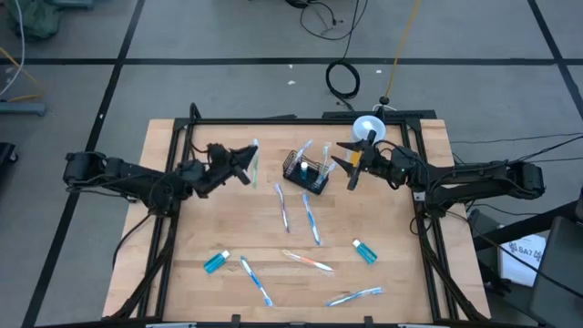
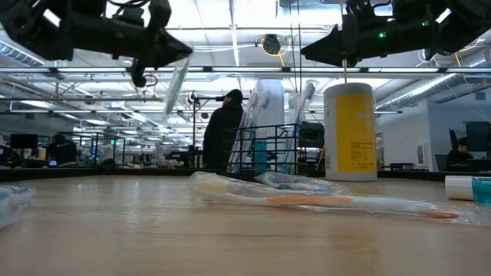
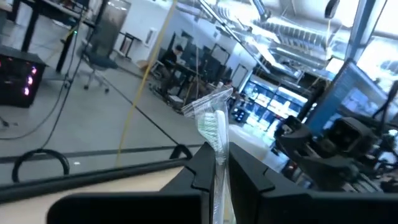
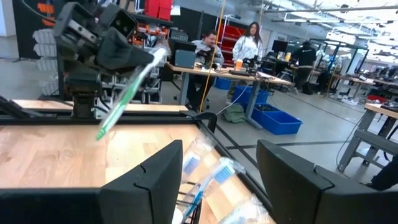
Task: Pick & Place toothbrushing station
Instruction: Put the green toothbrush into the black organizer
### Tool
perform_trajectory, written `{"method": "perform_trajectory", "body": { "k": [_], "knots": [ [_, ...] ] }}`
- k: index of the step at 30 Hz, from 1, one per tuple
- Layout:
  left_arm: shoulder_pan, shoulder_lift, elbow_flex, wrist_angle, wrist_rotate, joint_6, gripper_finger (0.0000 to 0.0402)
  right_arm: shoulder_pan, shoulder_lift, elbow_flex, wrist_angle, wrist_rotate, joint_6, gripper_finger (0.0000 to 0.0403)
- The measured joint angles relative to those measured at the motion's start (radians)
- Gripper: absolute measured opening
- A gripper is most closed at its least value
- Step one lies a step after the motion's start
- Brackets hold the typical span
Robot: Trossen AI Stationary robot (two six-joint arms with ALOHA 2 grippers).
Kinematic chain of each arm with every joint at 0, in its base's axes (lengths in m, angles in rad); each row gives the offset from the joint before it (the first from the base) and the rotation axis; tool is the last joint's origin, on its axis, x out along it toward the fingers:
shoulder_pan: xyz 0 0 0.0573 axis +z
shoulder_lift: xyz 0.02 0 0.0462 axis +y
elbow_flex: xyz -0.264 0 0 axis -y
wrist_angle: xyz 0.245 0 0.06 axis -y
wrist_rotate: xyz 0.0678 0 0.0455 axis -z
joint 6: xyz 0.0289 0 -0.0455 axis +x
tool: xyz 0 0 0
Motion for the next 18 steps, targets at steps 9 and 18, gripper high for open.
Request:
{"method": "perform_trajectory", "body": {
  "k": [9, 18],
  "knots": [
    [0.048, 0.216, 0.256, -0.005, 0.001, 0.255, 0.0026, 0.0, 0.0, 0.0, 0.035, 0.0, -0.004, 0.0199],
    [0.114, 0.449, 0.503, 0.03, 0.037, 0.409, 0.0026, 0.0, 0.001, 0.0, -0.003, 0.0, -0.004, 0.0199]
  ]
}}
